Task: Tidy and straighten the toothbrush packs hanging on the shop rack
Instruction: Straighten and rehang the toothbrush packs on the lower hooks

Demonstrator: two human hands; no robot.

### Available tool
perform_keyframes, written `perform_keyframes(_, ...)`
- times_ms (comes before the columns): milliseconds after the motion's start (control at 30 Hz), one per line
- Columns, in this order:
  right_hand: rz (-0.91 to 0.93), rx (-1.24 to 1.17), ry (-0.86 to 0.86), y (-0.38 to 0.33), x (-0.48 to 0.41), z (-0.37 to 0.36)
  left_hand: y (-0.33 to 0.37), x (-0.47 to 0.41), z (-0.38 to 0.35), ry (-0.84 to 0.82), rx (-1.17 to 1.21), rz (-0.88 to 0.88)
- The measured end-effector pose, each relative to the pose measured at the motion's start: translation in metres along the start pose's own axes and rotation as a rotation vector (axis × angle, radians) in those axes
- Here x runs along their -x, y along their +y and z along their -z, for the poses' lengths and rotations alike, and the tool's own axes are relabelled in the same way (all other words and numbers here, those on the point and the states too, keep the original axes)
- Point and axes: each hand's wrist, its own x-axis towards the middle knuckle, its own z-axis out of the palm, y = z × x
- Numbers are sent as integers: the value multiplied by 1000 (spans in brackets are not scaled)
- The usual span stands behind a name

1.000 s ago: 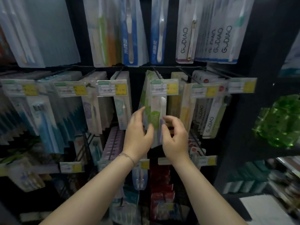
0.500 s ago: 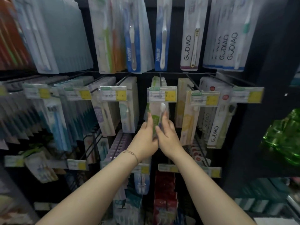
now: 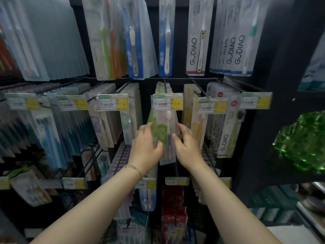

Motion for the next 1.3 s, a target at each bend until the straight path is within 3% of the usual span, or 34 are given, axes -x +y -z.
perform_keyframes(100, 60, 197, 66, 2, 5, 24, 16, 6, 0, 116, -65, -165)
perform_keyframes(233, 124, 544, 78, 14, 8, 57, 42, 9, -14, 67, -171, -389)
perform_keyframes(400, 93, 743, 23, 33, 10, 80, 70, 2, -46, -145, -205, -338)
perform_keyframes(700, 28, 379, -145, 55, -1, 68, 66, -18, -99, -383, -384, -106)
perform_keyframes(833, 22, 342, -55, 68, -16, 58, 58, -31, -109, -452, -220, -48)
perform_keyframes(967, 60, 191, 29, 83, -36, 47, 47, -45, -118, -396, 44, -113)
perform_keyframes(1067, 88, 83, 33, 87, -51, 44, 43, -59, -128, -347, 157, -33)
perform_keyframes(1300, -96, -65, 138, 80, -82, 42, 51, -85, -130, -325, 352, 143)
